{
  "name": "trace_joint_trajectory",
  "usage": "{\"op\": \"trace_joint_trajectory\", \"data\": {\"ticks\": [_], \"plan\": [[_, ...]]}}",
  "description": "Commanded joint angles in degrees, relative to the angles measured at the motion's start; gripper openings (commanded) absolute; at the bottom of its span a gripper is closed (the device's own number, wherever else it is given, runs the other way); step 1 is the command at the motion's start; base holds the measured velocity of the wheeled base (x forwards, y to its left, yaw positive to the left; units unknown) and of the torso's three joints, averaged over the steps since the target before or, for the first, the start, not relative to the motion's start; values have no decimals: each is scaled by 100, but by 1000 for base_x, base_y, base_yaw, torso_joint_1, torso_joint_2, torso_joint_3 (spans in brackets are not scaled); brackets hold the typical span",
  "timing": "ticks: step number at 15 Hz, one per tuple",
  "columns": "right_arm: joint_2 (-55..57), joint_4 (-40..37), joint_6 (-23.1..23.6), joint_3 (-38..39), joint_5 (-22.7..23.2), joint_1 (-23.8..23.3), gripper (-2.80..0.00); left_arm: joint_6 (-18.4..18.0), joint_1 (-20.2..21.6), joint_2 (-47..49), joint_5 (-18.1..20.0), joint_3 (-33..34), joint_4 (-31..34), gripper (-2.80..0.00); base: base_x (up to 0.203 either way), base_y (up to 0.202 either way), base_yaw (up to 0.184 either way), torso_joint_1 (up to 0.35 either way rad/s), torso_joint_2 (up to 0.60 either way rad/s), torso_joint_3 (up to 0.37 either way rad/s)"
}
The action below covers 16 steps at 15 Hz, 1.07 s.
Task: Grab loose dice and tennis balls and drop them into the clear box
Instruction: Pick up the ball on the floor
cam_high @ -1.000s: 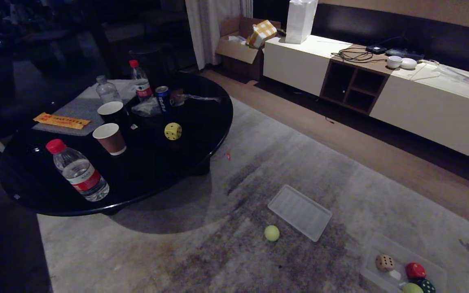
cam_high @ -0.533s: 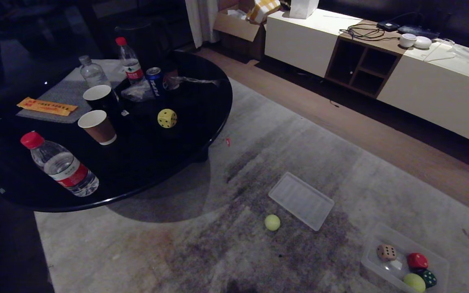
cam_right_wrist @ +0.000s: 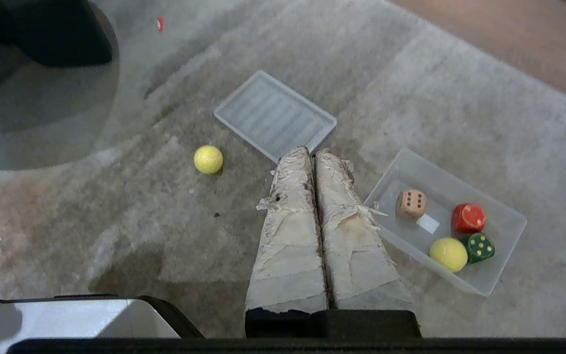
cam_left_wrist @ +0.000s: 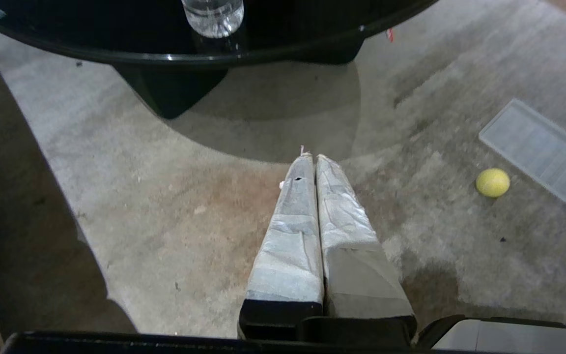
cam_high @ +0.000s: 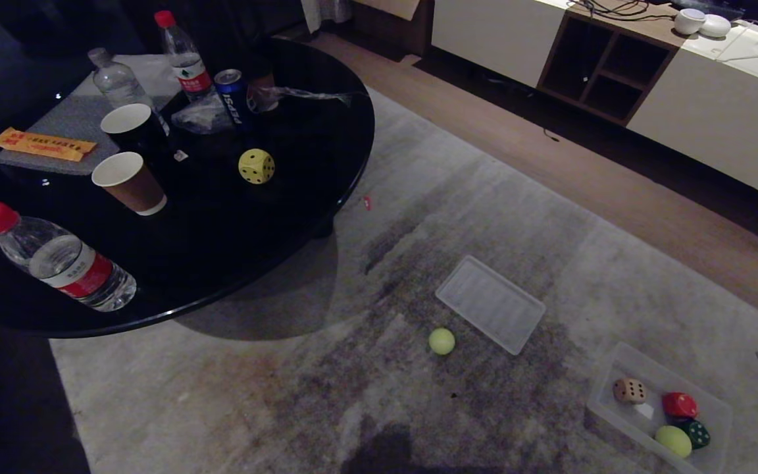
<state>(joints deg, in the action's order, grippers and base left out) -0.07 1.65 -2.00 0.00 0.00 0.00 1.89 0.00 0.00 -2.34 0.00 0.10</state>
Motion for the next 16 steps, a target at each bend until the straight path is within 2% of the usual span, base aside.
{"op": "trace_joint_trajectory", "data": {"ticks": [1,16], "plan": [[7,2,-2,53,0,-7,-280,4,0,9,-4,9,-1,-280,0,0,0,0,5,-198],[7,2,-2,53,6,0,-280,31,0,9,-13,9,-1,-280,0,0,0,3,3,-196]]}}
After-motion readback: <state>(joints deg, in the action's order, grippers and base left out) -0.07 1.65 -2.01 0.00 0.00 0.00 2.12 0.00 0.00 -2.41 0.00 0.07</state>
